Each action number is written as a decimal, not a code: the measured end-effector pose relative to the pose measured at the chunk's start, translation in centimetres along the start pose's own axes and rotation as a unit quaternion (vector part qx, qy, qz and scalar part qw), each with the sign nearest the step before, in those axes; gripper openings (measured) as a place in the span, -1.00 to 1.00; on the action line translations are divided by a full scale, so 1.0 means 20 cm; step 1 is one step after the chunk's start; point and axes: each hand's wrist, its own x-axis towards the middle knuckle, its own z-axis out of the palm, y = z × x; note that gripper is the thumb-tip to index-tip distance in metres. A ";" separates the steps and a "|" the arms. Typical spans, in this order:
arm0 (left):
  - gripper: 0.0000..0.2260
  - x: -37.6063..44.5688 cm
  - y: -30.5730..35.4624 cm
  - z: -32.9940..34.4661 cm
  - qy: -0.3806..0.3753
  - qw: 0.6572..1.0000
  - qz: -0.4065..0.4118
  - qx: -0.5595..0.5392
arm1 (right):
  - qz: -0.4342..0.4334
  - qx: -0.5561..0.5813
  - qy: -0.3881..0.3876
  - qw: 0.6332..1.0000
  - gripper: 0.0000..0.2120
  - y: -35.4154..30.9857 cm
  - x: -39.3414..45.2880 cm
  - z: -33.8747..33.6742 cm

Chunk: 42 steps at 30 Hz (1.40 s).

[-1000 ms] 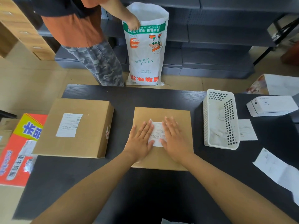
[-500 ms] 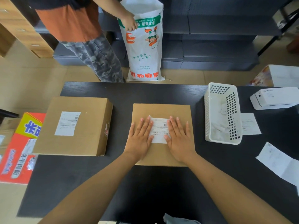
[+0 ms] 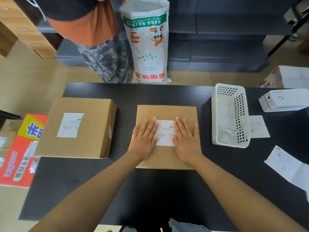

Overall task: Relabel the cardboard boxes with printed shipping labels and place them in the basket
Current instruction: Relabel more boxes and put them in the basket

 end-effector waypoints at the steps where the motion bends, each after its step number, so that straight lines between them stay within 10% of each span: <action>1: -0.51 0.00 0.00 -0.01 -0.005 1.000 0.001 0.003 | -0.001 0.004 -0.007 1.000 -0.44 0.00 0.01 0.00; 6: -0.47 0.03 -0.04 -0.07 -0.034 0.999 0.014 0.005 | -0.009 0.036 0.014 0.999 -0.43 0.02 -0.02 -0.05; 10: -0.45 0.01 -0.09 -0.16 0.038 0.992 -0.054 -0.110 | 0.150 0.201 0.077 0.965 -0.44 0.04 -0.04 -0.12; 21: -0.38 -0.03 -0.07 -0.12 -0.028 0.794 -0.324 -0.514 | 0.280 0.484 -0.085 0.825 -0.30 0.16 -0.04 -0.22; 42: -0.49 -0.07 -0.15 -0.81 0.086 0.861 -0.224 -0.449 | 0.189 0.533 -0.012 0.825 -0.47 0.15 -0.05 -0.90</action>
